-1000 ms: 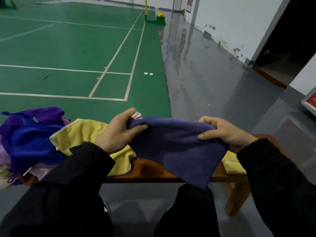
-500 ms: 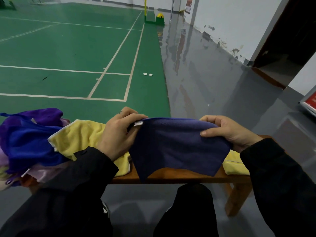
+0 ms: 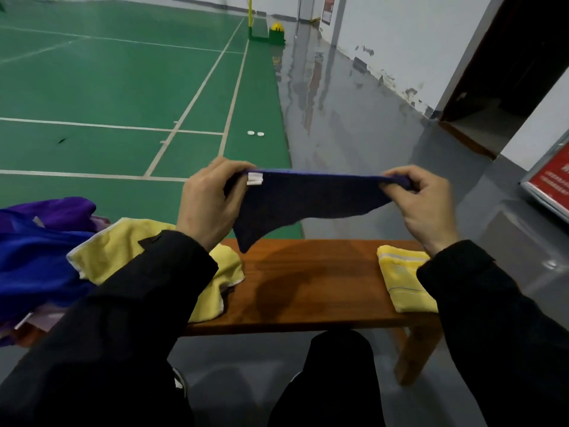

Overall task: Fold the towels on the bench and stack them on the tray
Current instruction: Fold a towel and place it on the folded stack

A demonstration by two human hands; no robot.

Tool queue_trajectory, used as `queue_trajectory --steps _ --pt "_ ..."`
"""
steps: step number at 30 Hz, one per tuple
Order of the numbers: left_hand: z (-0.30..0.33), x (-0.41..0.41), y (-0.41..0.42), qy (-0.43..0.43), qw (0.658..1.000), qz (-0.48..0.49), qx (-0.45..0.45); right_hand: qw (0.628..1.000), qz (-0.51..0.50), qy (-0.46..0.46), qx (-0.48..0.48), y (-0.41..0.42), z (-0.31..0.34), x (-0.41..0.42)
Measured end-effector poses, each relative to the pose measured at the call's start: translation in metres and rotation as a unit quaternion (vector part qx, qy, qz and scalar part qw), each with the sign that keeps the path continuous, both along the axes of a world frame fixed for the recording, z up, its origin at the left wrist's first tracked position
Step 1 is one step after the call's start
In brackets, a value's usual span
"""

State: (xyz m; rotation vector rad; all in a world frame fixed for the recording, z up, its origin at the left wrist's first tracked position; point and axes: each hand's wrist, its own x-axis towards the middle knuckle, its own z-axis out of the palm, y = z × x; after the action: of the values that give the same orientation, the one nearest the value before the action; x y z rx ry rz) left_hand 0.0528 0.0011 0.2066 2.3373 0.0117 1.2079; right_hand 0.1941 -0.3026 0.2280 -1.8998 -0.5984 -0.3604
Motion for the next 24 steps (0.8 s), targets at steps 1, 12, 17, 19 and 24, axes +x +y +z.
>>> queue_trajectory --steps 1,12,17,19,24 --pt "-0.011 -0.007 -0.001 0.010 1.000 -0.009 0.005 1.000 0.003 0.009 -0.013 -0.009 -0.009 -0.007" --pt "-0.226 -0.077 -0.047 0.366 0.917 -0.132 0.092 0.902 0.035 0.205 -0.379 -0.088 -0.215 -0.071" --pt "-0.234 -0.065 -0.052 0.390 0.913 -0.106 0.057 0.908 0.026 0.214 -0.360 -0.084 -0.210 -0.057" --pt "-0.227 -0.049 -0.049 0.381 0.921 -0.077 0.015 0.916 0.005 0.214 -0.338 -0.073 -0.203 -0.041" --pt "-0.203 0.010 -0.037 0.361 0.931 0.002 -0.055 0.924 -0.073 0.190 -0.322 -0.041 -0.192 0.009"
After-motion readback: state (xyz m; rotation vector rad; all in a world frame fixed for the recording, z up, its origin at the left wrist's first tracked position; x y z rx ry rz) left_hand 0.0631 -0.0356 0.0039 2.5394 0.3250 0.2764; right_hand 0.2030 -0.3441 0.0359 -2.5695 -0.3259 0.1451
